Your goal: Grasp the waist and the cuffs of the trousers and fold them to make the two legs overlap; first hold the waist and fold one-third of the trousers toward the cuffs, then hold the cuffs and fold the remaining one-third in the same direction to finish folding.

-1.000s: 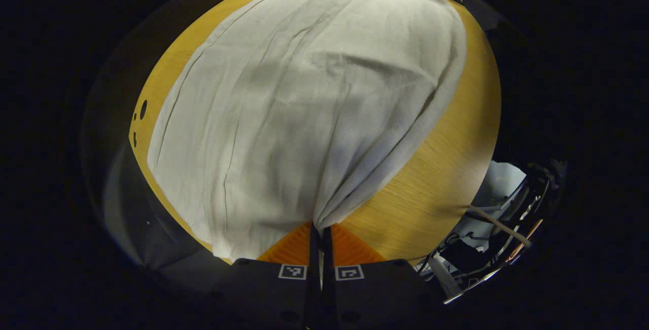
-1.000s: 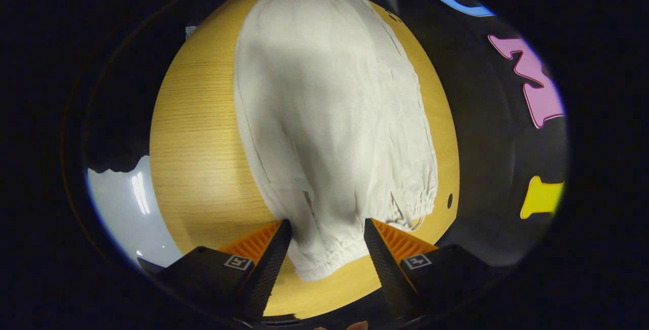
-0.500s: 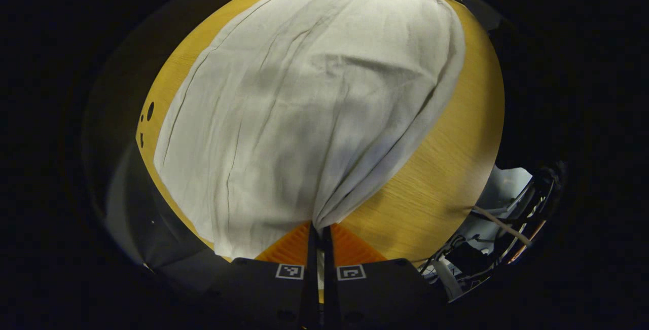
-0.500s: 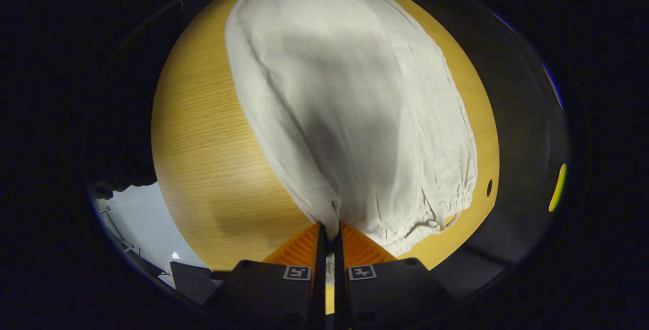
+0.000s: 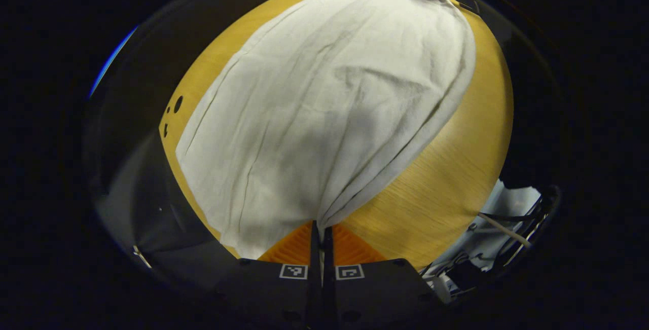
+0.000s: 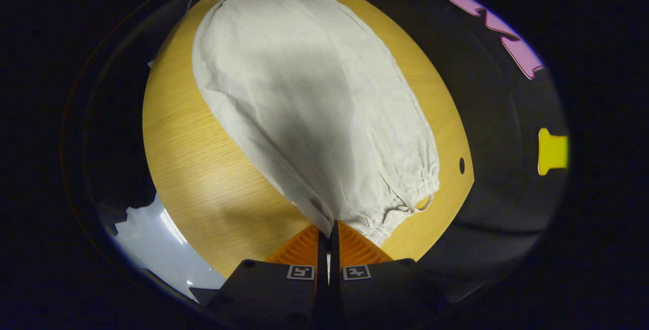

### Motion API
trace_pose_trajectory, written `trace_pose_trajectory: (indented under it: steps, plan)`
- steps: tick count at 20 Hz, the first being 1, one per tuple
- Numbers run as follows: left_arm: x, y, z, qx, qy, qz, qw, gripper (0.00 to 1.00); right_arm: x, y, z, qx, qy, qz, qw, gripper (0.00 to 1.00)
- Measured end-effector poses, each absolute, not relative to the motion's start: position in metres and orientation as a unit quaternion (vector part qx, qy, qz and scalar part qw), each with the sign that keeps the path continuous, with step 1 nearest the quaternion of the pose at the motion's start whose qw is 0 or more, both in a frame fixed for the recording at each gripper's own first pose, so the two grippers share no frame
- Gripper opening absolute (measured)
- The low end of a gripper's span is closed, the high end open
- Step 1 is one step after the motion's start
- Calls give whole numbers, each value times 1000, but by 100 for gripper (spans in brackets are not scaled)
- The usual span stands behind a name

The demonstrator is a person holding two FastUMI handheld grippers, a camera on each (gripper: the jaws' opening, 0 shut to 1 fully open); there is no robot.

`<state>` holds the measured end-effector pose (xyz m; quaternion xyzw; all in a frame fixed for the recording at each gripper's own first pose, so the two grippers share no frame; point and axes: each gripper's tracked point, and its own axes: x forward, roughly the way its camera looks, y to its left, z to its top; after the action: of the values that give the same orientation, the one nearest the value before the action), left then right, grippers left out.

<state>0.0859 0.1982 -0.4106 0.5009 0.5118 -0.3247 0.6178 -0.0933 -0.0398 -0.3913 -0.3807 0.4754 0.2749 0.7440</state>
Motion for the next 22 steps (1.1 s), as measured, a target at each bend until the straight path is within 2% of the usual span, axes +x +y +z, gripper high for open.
trace_pose_trajectory:
  steps: [2, 5, 10, 16, 22]
  plan:
    - [95, 196, -399, 464, 511, -298, 660, 5, -82, -38, -372, -345, 467, 244, 777, 5]
    - [112, 190, -381, 430, 500, -268, 702, 5, -60, -34, -339, -306, 454, 210, 810, 5]
    - [171, 163, -358, 430, 467, -254, 730, 6, -15, -41, -322, -292, 440, 175, 831, 5]
    - [235, 145, -372, 428, 466, -243, 735, 5, 42, -53, -332, -257, 443, 134, 848, 5]
    - [280, 132, -396, 426, 493, -228, 724, 5, 76, -54, -376, -211, 483, 142, 838, 5]
